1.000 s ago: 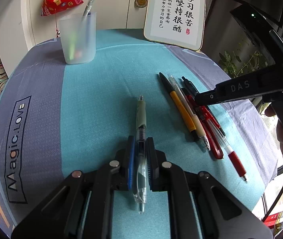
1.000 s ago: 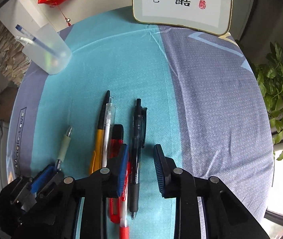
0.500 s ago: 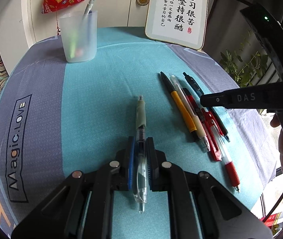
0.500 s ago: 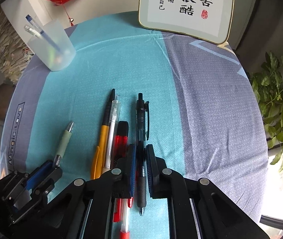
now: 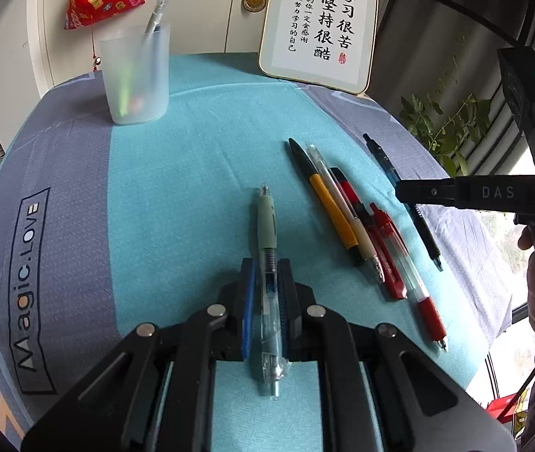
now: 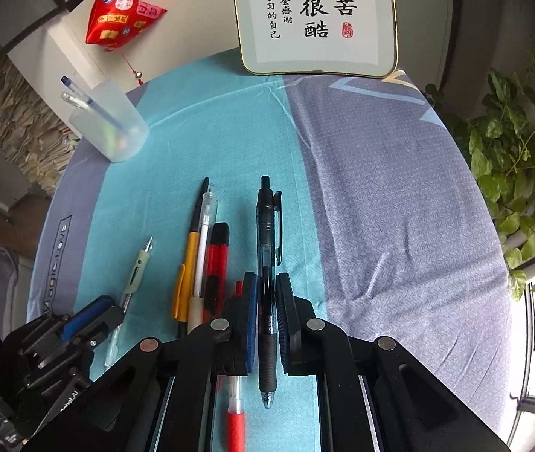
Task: Organize stationery
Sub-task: 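Lift the green-capped pen with the left tool while the right tool grasps the black pen, then drop the green-capped pen into the cup with left tool while right tool carries black pen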
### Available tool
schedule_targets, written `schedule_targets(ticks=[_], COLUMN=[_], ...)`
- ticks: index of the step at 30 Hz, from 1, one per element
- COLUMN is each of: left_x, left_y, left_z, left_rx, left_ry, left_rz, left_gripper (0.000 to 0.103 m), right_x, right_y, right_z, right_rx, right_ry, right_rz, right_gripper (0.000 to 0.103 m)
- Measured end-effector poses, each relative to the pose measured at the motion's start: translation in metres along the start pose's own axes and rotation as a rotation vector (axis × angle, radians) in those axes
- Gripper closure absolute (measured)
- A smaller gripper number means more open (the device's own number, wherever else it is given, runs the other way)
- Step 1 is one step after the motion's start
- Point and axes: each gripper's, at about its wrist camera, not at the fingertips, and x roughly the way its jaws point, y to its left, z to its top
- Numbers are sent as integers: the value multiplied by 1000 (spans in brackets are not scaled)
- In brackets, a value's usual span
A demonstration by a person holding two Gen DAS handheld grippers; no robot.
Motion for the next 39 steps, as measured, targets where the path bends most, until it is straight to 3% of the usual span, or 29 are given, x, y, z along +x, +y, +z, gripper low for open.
schedule_targets(ticks=[5, 7, 15, 27, 34, 39], left_x=[7, 8, 7, -41, -78, -100], left_y=[-12, -13, -4, 5, 41, 65], left_z=[0, 1, 4, 17, 44, 68], left_rx=[35, 28, 8, 12, -39, -70], left_ry=[8, 6, 18, -100, -180, -233], left_rz=[45, 60, 41, 21, 64, 55], left_gripper=[90, 93, 95, 95, 95, 95], right_x=[0, 1, 0, -12, -19, -21], right_y=[-6, -8, -21, -11, -2, 0], right_z=[-3, -3, -5, -7, -11, -13], right_rx=[22, 28, 73, 46, 25, 23], right_ry=[5, 9, -1, -35, -52, -60], right_rz=[19, 22, 41, 43, 40, 45], right_gripper=[92, 92, 92, 92, 92, 92])
